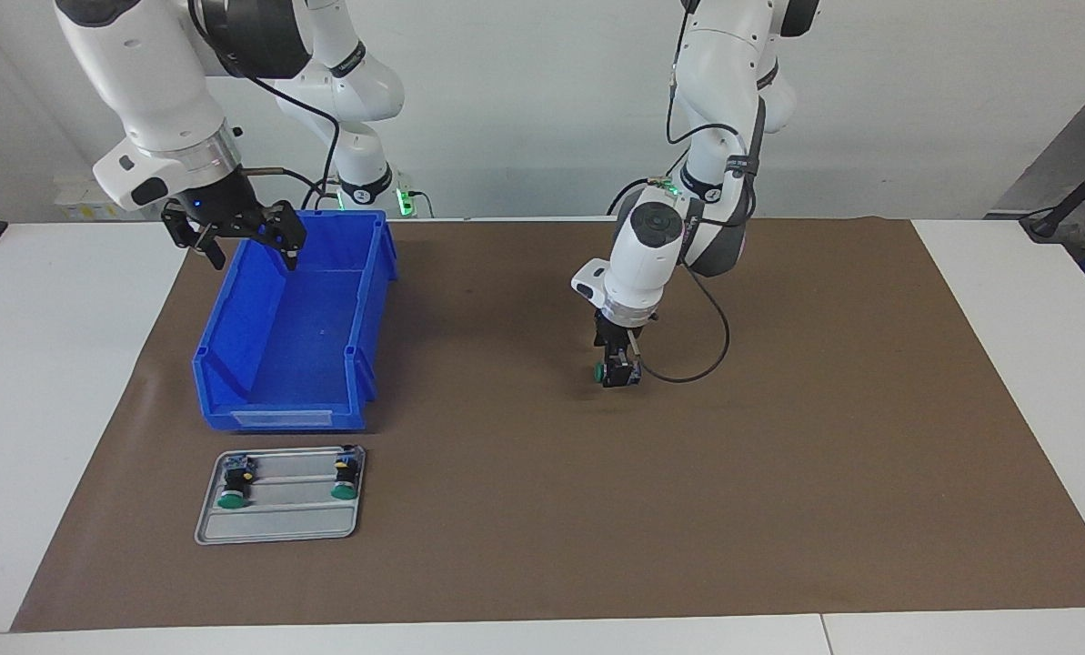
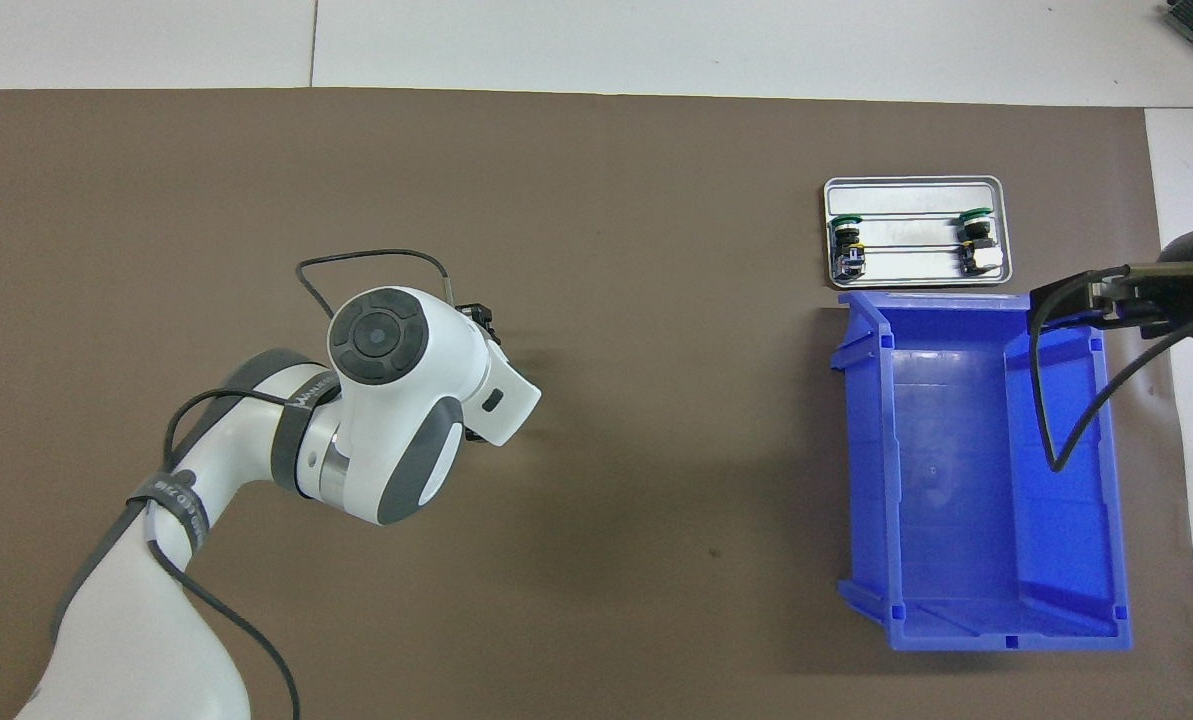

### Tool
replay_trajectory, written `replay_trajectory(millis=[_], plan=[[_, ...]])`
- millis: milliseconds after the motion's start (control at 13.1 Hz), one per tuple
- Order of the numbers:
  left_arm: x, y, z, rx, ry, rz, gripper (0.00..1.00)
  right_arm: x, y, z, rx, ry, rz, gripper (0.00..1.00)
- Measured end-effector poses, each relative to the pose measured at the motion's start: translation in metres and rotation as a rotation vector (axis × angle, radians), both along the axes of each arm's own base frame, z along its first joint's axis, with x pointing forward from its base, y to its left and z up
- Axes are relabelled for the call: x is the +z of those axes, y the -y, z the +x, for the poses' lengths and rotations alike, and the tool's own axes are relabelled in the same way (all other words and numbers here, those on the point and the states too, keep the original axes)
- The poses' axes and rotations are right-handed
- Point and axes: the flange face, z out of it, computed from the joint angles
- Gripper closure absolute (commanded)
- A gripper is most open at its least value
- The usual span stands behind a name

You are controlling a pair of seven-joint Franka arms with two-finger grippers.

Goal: Place and press button with both arms
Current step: 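Move the left gripper over the green button on the table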

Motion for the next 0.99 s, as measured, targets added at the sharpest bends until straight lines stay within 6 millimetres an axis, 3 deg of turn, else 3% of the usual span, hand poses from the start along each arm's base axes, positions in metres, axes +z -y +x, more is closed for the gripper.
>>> replay_trajectory(millis=[610, 992], plan=[[-0.024, -0.012, -0.01, 0.012, 0.01, 0.004, 0.09, 0.0, -0.006, 0.0, 0.01, -0.001, 0.0, 0.0], [-0.024, -0.012, -0.01, 0.013, 0.017, 0.001, 0.19, 0.0, -0.006, 0.0, 0.011, -0.001, 0.0, 0.0]])
